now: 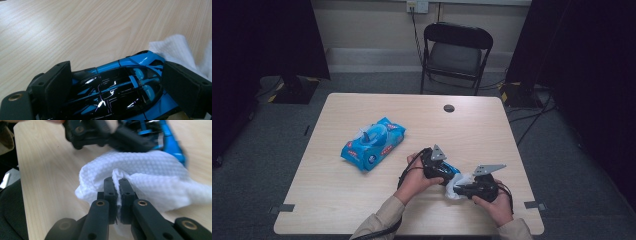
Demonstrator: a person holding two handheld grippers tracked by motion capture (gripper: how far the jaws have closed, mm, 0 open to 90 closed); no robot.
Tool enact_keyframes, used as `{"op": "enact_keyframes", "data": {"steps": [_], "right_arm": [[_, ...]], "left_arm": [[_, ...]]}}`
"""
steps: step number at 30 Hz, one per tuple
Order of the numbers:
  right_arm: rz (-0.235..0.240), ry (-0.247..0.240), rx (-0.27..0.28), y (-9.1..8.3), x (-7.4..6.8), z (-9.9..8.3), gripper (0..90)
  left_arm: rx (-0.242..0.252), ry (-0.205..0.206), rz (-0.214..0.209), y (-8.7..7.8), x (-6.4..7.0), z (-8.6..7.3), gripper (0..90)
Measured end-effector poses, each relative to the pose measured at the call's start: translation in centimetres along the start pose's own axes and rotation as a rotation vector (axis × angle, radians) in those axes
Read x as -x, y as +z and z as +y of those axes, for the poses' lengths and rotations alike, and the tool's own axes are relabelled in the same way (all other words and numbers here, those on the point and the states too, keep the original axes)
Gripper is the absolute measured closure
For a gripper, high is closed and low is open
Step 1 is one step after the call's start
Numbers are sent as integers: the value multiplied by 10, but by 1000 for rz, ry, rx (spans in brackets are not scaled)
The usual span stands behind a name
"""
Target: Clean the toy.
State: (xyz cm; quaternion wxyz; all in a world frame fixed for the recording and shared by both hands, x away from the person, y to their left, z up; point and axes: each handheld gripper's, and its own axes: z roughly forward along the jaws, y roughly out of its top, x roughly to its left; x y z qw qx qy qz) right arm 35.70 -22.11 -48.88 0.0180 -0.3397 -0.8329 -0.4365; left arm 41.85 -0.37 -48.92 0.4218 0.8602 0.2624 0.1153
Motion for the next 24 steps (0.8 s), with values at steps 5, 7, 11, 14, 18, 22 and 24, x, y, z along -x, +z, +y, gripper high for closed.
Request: {"op": "enact_keyframes", "data": {"steps": [5, 7, 11, 14, 18, 22, 24], "right_arm": [[-52, 42, 30, -20, 14, -2, 869], [-75, 66, 60, -27, 20, -4, 870], [-147, 93, 103, -37, 28, -5, 870], [-219, 106, 121, -39, 32, -5, 870], [-304, 120, 153, -37, 35, -2, 869], [-329, 115, 145, -27, 40, 1, 869], [-335, 99, 128, -20, 41, 3, 868]], "left_arm": [[5, 0, -3, 0, 1, 0, 101], [6, 2, -7, 0, 1, 0, 102], [-1, 4, -8, 1, 2, 1, 102], [4, 5, -12, 1, 3, 0, 101], [3, 3, -17, 2, 4, 1, 101], [7, 1, -18, 1, 4, 0, 102], [6, 2, -17, 1, 4, 0, 102]]}}
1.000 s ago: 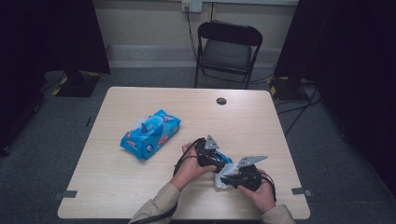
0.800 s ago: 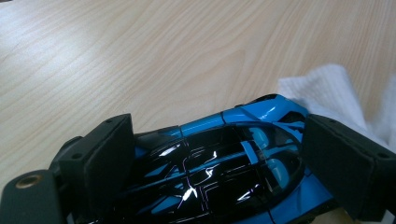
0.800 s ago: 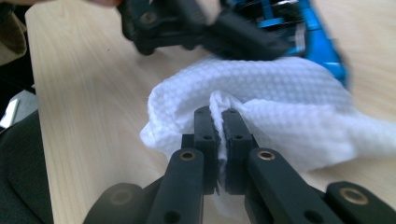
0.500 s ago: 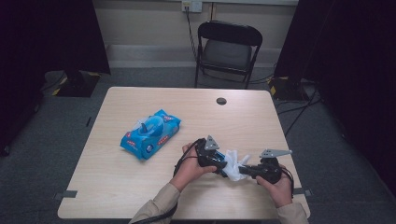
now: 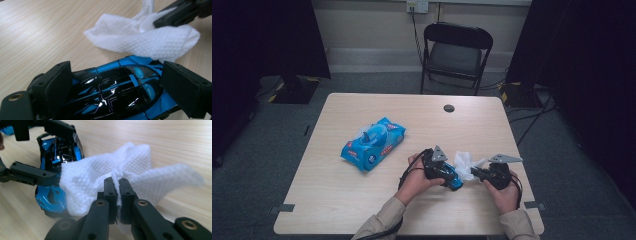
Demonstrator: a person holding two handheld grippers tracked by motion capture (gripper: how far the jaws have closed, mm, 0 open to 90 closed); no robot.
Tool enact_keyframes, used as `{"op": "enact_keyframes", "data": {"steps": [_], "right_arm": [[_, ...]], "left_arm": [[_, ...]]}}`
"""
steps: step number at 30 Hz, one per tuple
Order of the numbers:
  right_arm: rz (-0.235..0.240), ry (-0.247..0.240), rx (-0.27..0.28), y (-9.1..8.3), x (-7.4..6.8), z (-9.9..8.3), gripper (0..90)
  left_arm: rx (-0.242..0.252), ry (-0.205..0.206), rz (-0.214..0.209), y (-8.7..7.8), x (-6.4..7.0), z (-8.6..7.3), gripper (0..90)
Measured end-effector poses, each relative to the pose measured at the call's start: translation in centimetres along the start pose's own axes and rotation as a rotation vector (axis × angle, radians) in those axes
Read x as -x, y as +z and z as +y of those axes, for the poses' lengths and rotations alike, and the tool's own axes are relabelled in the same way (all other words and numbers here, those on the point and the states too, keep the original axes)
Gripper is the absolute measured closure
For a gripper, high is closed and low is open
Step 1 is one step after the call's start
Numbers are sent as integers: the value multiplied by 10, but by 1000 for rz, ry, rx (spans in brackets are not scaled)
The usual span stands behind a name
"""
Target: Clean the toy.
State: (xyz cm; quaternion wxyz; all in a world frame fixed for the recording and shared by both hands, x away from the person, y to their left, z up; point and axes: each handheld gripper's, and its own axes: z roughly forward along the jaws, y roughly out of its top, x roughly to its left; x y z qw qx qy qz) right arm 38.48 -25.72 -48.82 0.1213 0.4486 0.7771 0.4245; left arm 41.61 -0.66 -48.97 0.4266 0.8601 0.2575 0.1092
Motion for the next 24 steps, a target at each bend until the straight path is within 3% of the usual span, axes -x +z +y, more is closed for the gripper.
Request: {"op": "enact_keyframes", "data": {"steps": [3, 6, 10, 14, 17, 18, 24], "right_arm": [[0, -9, -22, 8, -3, 1, 868], [24, -53, -61, 24, -7, 1, 866], [37, -85, -70, 28, -9, 3, 866], [76, -45, -60, 27, -4, 1, 867], [78, -52, -68, 25, -5, 0, 867], [75, -76, -79, 23, -7, 0, 867], [109, -52, -96, 17, -6, -3, 868]], "left_arm": [[1, 0, 1, 0, 0, 0, 102], [0, 0, 3, 0, 0, 0, 102], [11, 3, 7, 0, 0, -1, 101], [11, 4, 9, 0, 0, -1, 102], [10, 0, 7, 0, 0, -1, 102], [10, -1, 7, 0, 0, -1, 102], [11, -4, 8, 0, -1, -1, 102]]}}
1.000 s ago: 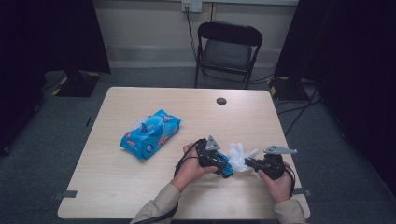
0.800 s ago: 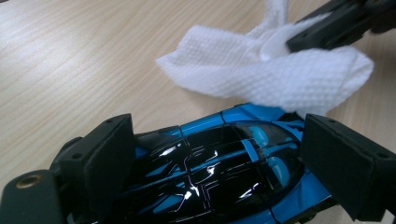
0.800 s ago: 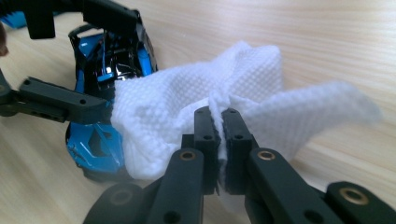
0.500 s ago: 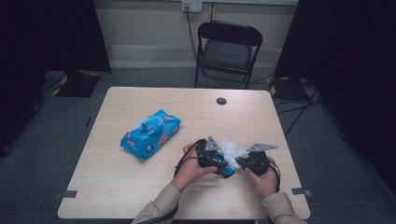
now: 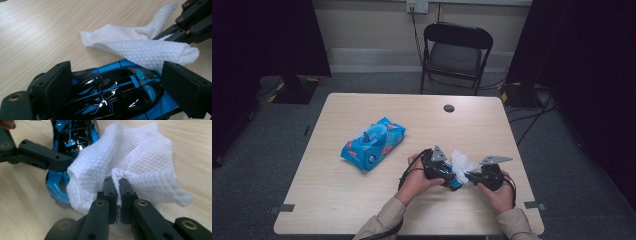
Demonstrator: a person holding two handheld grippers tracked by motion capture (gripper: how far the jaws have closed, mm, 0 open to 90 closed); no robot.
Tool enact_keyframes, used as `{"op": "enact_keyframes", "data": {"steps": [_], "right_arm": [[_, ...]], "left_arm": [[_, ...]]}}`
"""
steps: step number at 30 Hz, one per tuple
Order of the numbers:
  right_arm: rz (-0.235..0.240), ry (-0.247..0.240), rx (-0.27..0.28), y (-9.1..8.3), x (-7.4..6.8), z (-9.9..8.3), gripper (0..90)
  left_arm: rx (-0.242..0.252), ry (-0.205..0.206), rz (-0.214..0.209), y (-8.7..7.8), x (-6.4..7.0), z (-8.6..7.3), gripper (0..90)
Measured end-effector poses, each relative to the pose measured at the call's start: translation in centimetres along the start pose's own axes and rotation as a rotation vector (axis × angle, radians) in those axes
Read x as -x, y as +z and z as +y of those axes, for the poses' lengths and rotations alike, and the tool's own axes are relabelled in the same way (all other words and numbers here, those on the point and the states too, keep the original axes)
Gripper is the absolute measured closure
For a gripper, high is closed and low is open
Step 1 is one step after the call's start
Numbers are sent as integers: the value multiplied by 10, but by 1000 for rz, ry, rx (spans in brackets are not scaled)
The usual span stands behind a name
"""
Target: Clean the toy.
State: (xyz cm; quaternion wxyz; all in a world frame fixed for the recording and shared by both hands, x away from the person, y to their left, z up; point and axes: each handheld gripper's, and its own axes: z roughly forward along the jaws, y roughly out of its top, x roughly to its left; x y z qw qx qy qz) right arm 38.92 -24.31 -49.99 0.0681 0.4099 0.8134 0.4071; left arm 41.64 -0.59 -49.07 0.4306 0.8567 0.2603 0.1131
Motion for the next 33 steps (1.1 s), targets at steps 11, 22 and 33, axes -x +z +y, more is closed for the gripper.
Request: {"op": "enact_keyframes", "data": {"steps": [11, 22, 33], "right_arm": [[45, 18, -47, -7, -9, -5, 869], [76, 11, -62, -11, -20, -12, 868], [108, -44, -95, -6, -40, -9, 870]], "left_arm": [[-4, -3, -4, 0, 0, 1, 102], [1, -2, 3, 0, 0, 0, 102], [4, -4, 9, 0, 0, -1, 101]]}}
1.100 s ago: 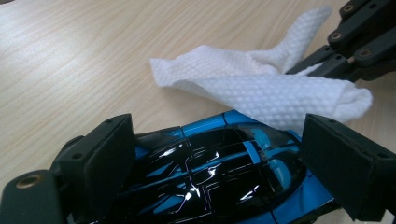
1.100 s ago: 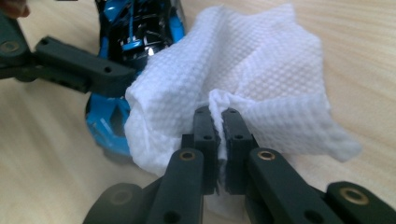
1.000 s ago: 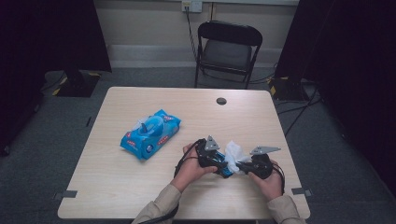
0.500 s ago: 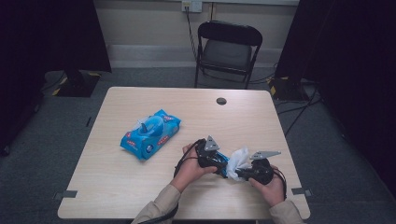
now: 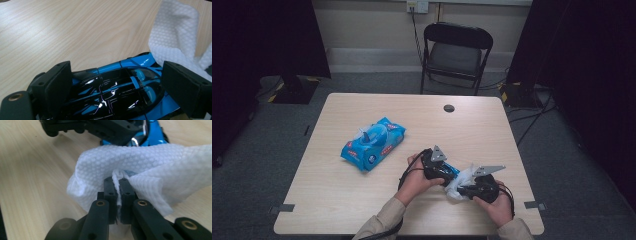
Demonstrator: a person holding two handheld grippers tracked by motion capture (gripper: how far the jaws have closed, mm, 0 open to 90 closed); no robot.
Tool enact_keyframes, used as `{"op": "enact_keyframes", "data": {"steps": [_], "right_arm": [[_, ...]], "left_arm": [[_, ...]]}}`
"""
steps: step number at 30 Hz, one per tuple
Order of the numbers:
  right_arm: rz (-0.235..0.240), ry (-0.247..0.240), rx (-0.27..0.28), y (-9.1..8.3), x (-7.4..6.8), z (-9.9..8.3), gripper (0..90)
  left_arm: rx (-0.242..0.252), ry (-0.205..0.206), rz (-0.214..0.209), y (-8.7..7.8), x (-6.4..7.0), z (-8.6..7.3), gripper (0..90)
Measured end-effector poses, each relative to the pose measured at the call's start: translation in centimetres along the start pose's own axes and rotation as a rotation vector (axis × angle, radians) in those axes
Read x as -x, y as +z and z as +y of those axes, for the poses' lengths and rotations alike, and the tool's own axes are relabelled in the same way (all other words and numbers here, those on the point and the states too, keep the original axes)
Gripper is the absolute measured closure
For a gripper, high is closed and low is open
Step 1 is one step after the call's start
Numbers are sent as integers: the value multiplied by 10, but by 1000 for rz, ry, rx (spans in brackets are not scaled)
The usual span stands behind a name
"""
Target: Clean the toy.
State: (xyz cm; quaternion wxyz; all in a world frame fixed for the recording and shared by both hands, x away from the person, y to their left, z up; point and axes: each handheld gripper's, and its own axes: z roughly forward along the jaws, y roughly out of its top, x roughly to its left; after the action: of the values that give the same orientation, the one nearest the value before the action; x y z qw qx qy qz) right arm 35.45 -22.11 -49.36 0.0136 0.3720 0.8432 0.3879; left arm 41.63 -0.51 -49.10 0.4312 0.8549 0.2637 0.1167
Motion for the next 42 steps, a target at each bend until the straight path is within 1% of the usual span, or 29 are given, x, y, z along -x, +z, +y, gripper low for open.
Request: {"op": "enact_keyframes", "data": {"steps": [4, 9, 13, 16, 17, 22, 24, 26, 27, 28, 29, 31, 33, 36, 37, 38, 40, 42], "right_arm": [[23, -10, -10, 4, -3, 1, 870], [27, -21, -9, 7, -5, 3, 870], [52, -32, -12, 11, -9, 4, 871], [55, -41, -14, 14, -13, 6, 871], [66, -51, -9, 17, -14, 7, 870], [100, -48, 2, 20, -14, 8, 869], [111, -43, -1, 19, -13, 9, 870], [120, -36, 0, 15, -11, 9, 870], [125, -28, 8, 11, -10, 10, 870], [125, -21, 15, 5, -8, 10, 870], [118, -14, 24, -1, -5, 11, 870], [109, 33, 78, -14, 6, 13, 870], [73, 73, 125, -27, 19, 13, 869], [32, 117, 176, -40, 34, 13, 870], [20, 131, 185, -43, 39, 13, 870], [8, 134, 190, -45, 42, 13, 870], [-30, 139, 193, -48, 49, 13, 870], [-56, 154, 200, -49, 55, 14, 870]], "left_arm": [[-1, -1, 1, 0, 1, 0, 101], [0, 1, 5, 0, 1, 0, 101], [-1, 3, 6, 0, 1, 0, 101], [-1, 4, 5, 0, 1, 0, 101], [0, 3, 5, 0, 1, 0, 101], [5, 4, 8, 0, 2, 0, 102], [5, 1, 3, 0, 2, 0, 106], [5, -12, -5, -1, 0, 0, 126], [7, -18, -13, -2, 0, 0, 148], [12, -14, -20, -2, -1, 0, 153], [10, -12, -23, -2, -2, 0, 153], [-4, -3, -29, -3, -3, 2, 155], [-20, 1, -31, -4, -4, 3, 159], [-36, -7, -34, -7, -7, 5, 179], [-35, -5, -30, -8, -8, 6, 182], [-39, -4, -28, -9, -9, 6, 186], [-27, -9, -27, -12, -10, 6, 188], [-37, 0, -34, -16, -10, 6, 196]]}}
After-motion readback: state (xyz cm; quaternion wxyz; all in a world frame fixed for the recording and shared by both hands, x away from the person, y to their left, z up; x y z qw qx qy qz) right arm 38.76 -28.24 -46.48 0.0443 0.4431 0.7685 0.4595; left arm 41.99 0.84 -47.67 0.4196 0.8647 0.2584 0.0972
